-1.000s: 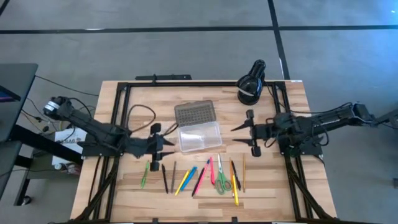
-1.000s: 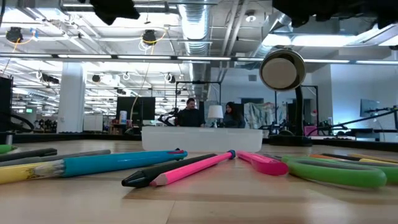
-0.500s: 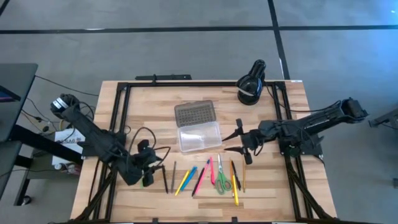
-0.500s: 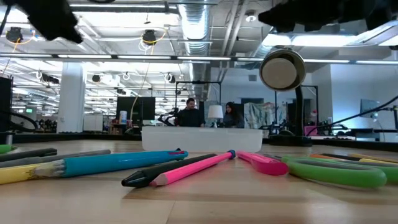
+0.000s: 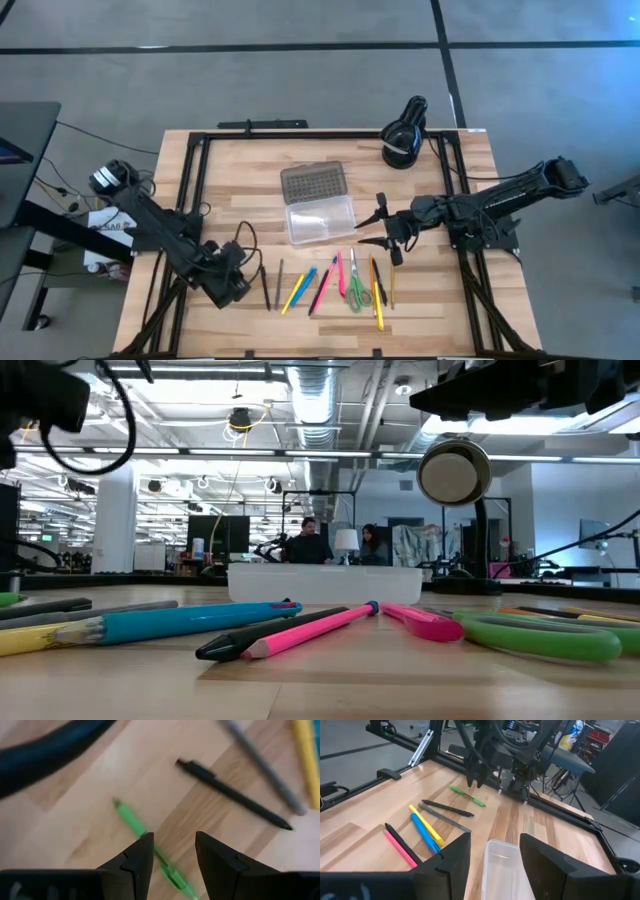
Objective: Pick & place school supplies into a supply box
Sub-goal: Put the green pen into the transparent supply box, then put the yellow pencil into the transparent supply box
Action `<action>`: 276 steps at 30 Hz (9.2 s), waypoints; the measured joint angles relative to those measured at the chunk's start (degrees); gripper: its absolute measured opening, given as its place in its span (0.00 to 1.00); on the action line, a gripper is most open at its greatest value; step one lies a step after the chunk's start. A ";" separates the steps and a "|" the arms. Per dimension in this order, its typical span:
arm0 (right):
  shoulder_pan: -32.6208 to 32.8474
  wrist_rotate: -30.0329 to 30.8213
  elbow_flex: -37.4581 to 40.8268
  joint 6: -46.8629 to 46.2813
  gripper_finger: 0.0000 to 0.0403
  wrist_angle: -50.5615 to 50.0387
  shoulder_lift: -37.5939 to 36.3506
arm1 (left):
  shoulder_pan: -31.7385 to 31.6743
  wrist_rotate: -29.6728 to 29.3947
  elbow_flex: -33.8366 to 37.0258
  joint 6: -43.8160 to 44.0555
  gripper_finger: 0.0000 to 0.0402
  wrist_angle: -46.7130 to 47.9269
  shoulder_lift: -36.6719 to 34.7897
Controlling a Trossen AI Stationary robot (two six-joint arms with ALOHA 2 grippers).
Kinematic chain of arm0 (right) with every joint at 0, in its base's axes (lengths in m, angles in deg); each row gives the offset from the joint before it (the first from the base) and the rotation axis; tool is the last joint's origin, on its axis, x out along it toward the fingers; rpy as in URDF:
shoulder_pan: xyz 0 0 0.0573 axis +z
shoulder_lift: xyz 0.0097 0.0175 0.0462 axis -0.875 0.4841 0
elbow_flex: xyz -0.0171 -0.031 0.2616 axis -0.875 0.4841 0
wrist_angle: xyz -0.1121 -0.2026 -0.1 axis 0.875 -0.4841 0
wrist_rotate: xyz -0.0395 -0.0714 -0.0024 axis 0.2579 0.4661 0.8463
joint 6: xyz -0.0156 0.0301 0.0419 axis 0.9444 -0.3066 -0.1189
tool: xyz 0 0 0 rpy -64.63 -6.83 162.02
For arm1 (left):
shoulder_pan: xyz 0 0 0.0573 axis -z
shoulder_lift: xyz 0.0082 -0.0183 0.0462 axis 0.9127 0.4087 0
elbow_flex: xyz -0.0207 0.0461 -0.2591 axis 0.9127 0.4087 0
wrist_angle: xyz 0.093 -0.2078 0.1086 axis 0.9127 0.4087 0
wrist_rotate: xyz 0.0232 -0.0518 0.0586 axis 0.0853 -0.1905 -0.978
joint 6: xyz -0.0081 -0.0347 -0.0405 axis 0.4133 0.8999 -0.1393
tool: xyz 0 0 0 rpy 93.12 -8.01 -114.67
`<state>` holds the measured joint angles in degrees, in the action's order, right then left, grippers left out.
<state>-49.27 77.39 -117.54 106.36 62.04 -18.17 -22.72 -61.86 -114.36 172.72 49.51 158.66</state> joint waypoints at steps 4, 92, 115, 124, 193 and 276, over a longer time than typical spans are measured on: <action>0.00 0.00 0.00 0.00 0.41 -0.03 -0.01 | -0.44 2.35 0.00 4.81 0.35 0.24 2.26; 0.17 -0.30 0.02 -1.57 0.41 -0.07 -0.07 | -4.44 4.65 0.63 -25.14 0.06 -4.89 12.40; 0.18 -0.28 0.04 -1.51 0.41 1.61 -0.07 | -13.86 -20.01 -15.01 -40.23 0.06 12.49 12.42; 1.42 -0.26 0.04 -1.60 0.41 1.05 -0.07 | -31.65 -17.34 -15.04 -69.14 0.06 -12.90 12.42; 23.06 25.62 0.04 -92.15 0.38 -42.95 0.31 | -15.48 -29.10 -11.52 -71.75 0.31 -19.79 9.40; 17.24 1.28 -18.40 -85.98 0.21 -61.13 30.09 | -12.48 -33.50 -11.47 -65.48 0.31 -15.24 9.47</action>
<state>-32.04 78.68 -135.94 20.38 0.92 11.92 -35.20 -95.35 -125.84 107.24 34.27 168.13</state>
